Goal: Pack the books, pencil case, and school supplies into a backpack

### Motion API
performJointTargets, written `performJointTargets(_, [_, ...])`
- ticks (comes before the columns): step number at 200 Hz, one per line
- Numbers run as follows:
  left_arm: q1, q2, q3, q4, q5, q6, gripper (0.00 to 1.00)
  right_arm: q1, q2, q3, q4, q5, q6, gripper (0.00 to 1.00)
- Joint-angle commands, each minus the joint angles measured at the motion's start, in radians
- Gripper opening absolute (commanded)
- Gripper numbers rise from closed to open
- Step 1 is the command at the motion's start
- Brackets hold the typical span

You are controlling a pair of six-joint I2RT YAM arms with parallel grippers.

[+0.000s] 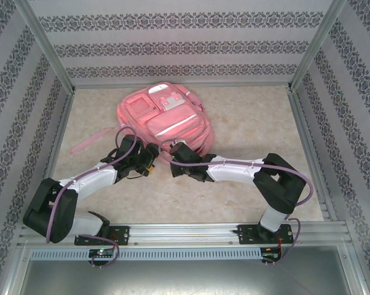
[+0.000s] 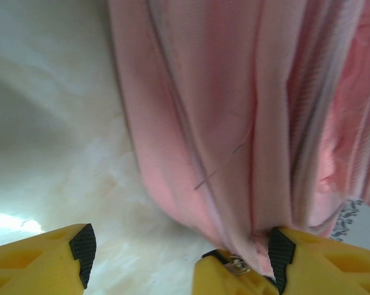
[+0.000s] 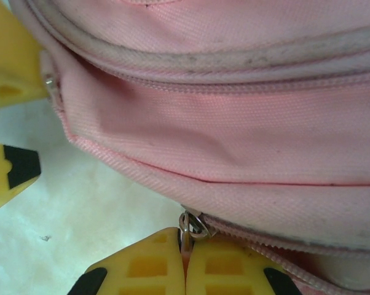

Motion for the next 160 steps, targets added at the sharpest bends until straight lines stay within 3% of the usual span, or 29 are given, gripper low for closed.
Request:
performJointTargets(1, [-0.023, 0.016, 0.001, 0.164, -0.036, -0.081, 0.74, 0.011, 0.005, 0.044, 0.024, -0.038, 0.026, 0.0])
performJointTargets(21, [-0.03, 0.051, 0.014, 0.212, -0.057, -0.086, 0.68, 0.012, -0.003, 0.049, 0.009, -0.043, 0.032, 0.0])
performJointTargets(37, [-0.037, 0.097, 0.025, 0.26, -0.073, -0.089, 0.54, 0.012, -0.01, 0.052, -0.007, -0.037, 0.03, 0.0])
performJointTargets(50, [-0.039, 0.128, 0.035, 0.25, -0.088, -0.089, 0.33, 0.012, -0.018, 0.055, -0.025, -0.017, 0.032, 0.0])
performJointTargets(64, [-0.037, 0.128, 0.031, 0.204, -0.119, -0.095, 0.0, 0.008, -0.037, 0.045, -0.045, 0.025, 0.038, 0.0])
performJointTargets(107, [0.039, -0.083, -0.025, -0.132, -0.276, -0.044, 0.0, -0.084, -0.129, -0.009, -0.155, 0.099, -0.003, 0.0])
performJointTargets(135, [0.175, -0.232, -0.027, -0.354, -0.296, 0.073, 0.0, -0.193, -0.175, -0.049, -0.186, 0.072, -0.038, 0.0])
performJointTargets(160, [0.33, -0.318, -0.036, -0.437, -0.282, 0.179, 0.0, -0.24, -0.144, -0.016, -0.2, 0.029, -0.1, 0.0])
